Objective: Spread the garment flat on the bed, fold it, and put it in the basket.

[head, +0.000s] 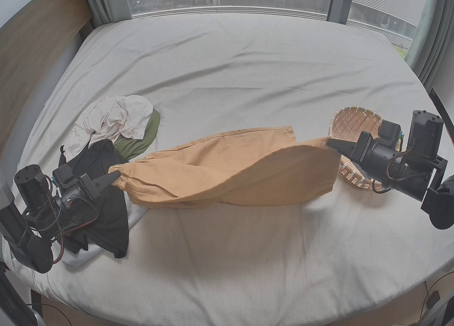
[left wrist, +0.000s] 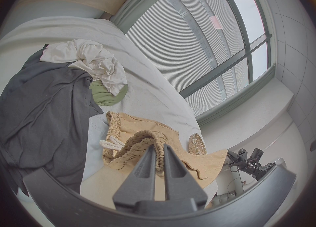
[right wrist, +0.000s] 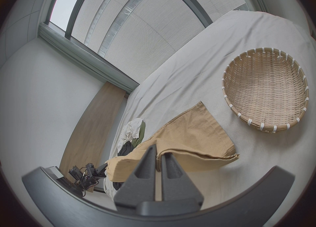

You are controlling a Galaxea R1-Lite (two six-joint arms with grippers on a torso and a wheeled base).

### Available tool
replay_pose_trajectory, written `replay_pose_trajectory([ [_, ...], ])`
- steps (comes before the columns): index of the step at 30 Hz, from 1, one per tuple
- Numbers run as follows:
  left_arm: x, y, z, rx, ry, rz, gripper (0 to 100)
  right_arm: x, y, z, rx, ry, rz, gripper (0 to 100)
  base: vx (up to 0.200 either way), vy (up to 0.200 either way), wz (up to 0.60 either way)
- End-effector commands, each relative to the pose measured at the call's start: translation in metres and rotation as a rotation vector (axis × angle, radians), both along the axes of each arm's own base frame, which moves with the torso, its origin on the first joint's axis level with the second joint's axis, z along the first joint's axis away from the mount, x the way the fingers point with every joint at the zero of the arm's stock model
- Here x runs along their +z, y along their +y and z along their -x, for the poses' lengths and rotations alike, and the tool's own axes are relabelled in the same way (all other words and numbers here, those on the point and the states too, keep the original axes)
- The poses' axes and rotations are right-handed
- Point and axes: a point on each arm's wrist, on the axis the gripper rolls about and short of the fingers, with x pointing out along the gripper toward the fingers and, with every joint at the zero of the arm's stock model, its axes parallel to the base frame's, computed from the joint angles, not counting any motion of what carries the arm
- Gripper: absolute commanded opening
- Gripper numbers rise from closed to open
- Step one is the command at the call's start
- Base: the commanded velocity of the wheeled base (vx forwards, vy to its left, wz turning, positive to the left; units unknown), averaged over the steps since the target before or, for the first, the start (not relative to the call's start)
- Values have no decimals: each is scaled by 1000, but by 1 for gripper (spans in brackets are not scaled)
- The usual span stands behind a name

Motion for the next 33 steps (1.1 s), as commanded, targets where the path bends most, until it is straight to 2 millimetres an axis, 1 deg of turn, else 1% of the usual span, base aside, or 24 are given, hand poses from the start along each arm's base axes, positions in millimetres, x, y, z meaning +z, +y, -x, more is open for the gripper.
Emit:
replay_pose_trajectory([
  [1,-1,-2,0,-5,5,2,0,6,1,2,7,-14,-6,0,0,0,0],
  [6,0,-1,-1,-2,1,2,0,6,-1,1,0,-1,-1,0,0,0,0],
  [10,-2,-1,-4,9,4,1,0,2,-2,0,-5,15,2,0,0,0,0],
  [14,-1,-3,-9,13,-6,2,0,-3,-3,-7,-14,29,5,0,0,0,0],
  [19,3,-4,-15,11,39,48,0,-6,-5,-32,-25,32,0,0,0,0,0],
  [23,5,-4,-26,14,95,73,0,-6,0,-53,-19,29,-9,0,0,0,0],
  [30,13,-4,-41,20,147,114,0,-13,7,-82,-20,42,-6,0,0,0,0],
  [33,17,-4,-46,22,161,132,0,-12,5,-90,-20,35,-10,0,0,0,0],
])
